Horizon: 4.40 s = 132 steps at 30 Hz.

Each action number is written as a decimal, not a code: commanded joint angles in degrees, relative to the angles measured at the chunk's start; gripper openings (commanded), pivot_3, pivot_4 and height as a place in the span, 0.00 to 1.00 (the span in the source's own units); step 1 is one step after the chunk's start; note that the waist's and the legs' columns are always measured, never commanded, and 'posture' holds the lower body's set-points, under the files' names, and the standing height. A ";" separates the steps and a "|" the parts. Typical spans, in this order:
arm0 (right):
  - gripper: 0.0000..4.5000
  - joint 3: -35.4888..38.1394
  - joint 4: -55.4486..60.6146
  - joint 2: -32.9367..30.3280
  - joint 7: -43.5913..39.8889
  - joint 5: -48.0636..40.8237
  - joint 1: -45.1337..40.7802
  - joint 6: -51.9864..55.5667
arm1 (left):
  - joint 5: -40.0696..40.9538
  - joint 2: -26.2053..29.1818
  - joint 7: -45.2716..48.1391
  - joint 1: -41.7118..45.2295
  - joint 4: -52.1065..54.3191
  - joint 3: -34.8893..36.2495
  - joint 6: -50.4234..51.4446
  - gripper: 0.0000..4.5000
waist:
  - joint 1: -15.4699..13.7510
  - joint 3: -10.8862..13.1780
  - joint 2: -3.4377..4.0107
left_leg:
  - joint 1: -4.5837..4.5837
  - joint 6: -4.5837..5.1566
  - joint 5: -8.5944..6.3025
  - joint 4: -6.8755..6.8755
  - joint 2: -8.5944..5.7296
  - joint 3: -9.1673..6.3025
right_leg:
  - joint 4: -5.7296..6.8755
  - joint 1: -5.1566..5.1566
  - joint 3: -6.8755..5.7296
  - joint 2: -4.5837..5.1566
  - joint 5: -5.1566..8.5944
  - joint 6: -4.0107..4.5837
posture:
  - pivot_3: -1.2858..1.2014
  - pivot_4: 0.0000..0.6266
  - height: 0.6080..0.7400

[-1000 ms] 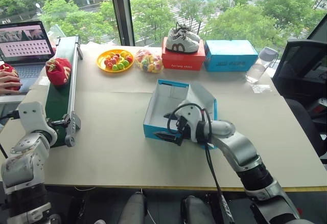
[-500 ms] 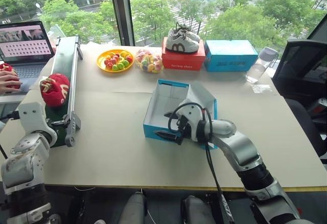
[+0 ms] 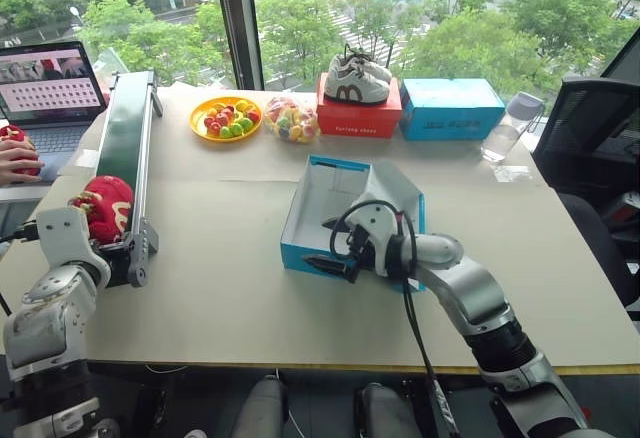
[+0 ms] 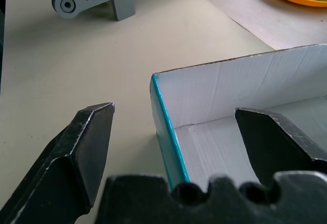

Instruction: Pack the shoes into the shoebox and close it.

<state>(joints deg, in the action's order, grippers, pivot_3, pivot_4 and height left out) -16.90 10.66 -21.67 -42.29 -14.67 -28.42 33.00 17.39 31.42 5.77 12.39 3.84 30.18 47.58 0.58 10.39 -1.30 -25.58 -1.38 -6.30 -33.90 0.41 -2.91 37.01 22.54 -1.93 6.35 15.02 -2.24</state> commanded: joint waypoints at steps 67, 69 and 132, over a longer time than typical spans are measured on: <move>0.05 34.88 -7.55 27.46 48.26 -42.42 -16.28 20.01 | 17.28 -13.72 13.63 3.24 25.01 -28.81 -8.39 0.98 | 0.22 0.13 -0.39 | -0.56 0.16 0.45 -0.05 0.48 0.12 | 0.07 0.54 0.05 -0.52 -0.43 0.58 | 0.52 0.24 1.00; 0.05 35.48 -9.30 25.29 49.13 -41.12 -17.29 19.11 | 16.37 -11.06 14.93 1.91 24.59 -27.41 -8.97 0.98 | 0.31 0.15 -0.36 | -0.56 0.16 0.45 -0.03 0.50 0.13 | 0.07 0.57 0.09 -0.55 -0.43 0.58 | 0.52 0.24 1.00; 0.68 -4.49 7.09 -0.42 -0.46 -4.77 -5.79 -3.57 | 0.55 -6.31 -7.88 1.31 2.20 1.07 -15.23 1.00 | 0.28 0.16 -0.32 | -0.39 0.09 0.40 -0.04 0.77 0.34 | 0.06 0.63 0.36 -0.84 -0.37 0.41 | 0.52 0.24 1.00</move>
<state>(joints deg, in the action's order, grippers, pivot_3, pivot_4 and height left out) -19.87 17.73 -22.01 -42.04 -23.57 -33.86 35.09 17.14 24.48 -3.05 13.49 5.65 31.16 30.86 0.86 10.55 -1.63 -25.96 -1.38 -5.95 -33.94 1.20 -2.57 37.07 23.20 -1.55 5.49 14.63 -1.82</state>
